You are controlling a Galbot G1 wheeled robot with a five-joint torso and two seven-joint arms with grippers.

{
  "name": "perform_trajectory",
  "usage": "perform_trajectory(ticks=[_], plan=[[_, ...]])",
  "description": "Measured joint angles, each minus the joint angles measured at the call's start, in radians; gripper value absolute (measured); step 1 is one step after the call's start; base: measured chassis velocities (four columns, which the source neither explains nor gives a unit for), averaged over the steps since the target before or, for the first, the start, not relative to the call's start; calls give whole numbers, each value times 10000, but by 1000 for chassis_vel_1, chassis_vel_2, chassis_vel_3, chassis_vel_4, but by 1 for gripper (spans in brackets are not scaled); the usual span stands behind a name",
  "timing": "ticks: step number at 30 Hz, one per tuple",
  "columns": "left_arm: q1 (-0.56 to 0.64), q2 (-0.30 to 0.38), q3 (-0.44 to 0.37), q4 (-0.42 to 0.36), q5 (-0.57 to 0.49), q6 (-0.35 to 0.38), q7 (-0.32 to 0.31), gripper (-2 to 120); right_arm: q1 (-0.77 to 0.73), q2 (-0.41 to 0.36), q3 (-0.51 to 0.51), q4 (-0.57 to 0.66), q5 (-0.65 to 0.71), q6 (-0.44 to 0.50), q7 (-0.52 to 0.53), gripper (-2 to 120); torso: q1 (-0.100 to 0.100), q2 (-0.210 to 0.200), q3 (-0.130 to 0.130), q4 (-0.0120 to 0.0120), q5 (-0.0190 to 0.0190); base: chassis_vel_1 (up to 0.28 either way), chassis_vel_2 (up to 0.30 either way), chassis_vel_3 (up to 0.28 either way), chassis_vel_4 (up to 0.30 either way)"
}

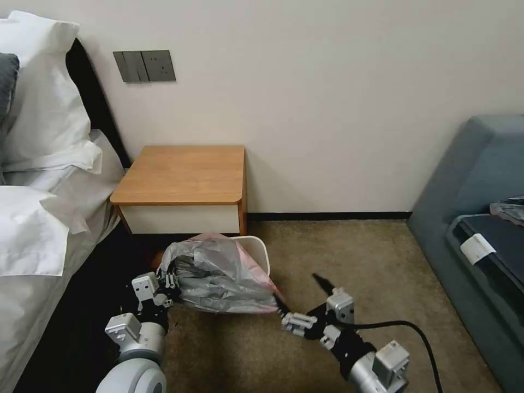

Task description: Pick up the garbage bag from the table and place it over the trash can.

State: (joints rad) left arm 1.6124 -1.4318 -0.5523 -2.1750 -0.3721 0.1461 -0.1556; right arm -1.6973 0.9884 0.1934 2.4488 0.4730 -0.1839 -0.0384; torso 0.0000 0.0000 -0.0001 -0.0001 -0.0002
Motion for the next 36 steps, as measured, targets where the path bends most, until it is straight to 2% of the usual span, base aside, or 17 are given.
perform_trajectory(ticks=[1, 4, 6, 7, 8, 10, 14, 25, 36], plan=[[0, 0, 0, 0, 0, 0, 0, 7, 0, 0, 0, 0, 0, 0, 0, 100, 0, 0, 0, 0, 0, 0, 0, 0, 0], [-57, 90, 22, 88, 183, -621, 649, 7, 1063, -48, -102, -259, 489, 73, -186, 100, 0, 0, 0, 4, 5, 0, 0, 0, 0], [-89, 127, 53, 165, 336, -865, 835, 7, 1315, -47, -77, -347, 492, 78, -178, 100, 0, 0, 0, 5, 4, 0, 0, 0, 0], [-121, 187, 74, 272, 524, -1162, 1038, 7, 1590, -111, -28, -433, 496, 81, -145, 100, 0, 0, 0, -3, 2, 0, 0, 0, 0], [-121, 187, 74, 272, 524, -1162, 1038, 7, 1590, -111, -28, -433, 496, 81, -145, 100, 0, 0, 0, -3, 2, 0, 0, 0, 0], [-68, 236, 77, 319, 659, -1565, 1276, 7, 2138, -434, -63, -596, 657, 17, -92, 100, 0, 0, 0, 0, 3, 0, 0, 0, 0], [-17, 194, 75, 285, 686, -1825, 1430, 7, 2681, -900, -239, -789, 1118, -171, -28, 100, 0, 0, 1, 4, 2, 0, 0, 0, 0], [32, 74, 94, 125, 808, -2218, 1768, 7, 4224, -1874, -963, -1354, 2153, -671, -49, 100, 0, 0, 2, 2, 3, 0, 0, 0, 0], [55, -72, 223, 128, 1002, -2293, 1916, 7, 5087, -1803, -1672, -1869, 2524, -887, -93, 100, 0, 0, 2, 2, 2, 0, 0, 0, 0]])
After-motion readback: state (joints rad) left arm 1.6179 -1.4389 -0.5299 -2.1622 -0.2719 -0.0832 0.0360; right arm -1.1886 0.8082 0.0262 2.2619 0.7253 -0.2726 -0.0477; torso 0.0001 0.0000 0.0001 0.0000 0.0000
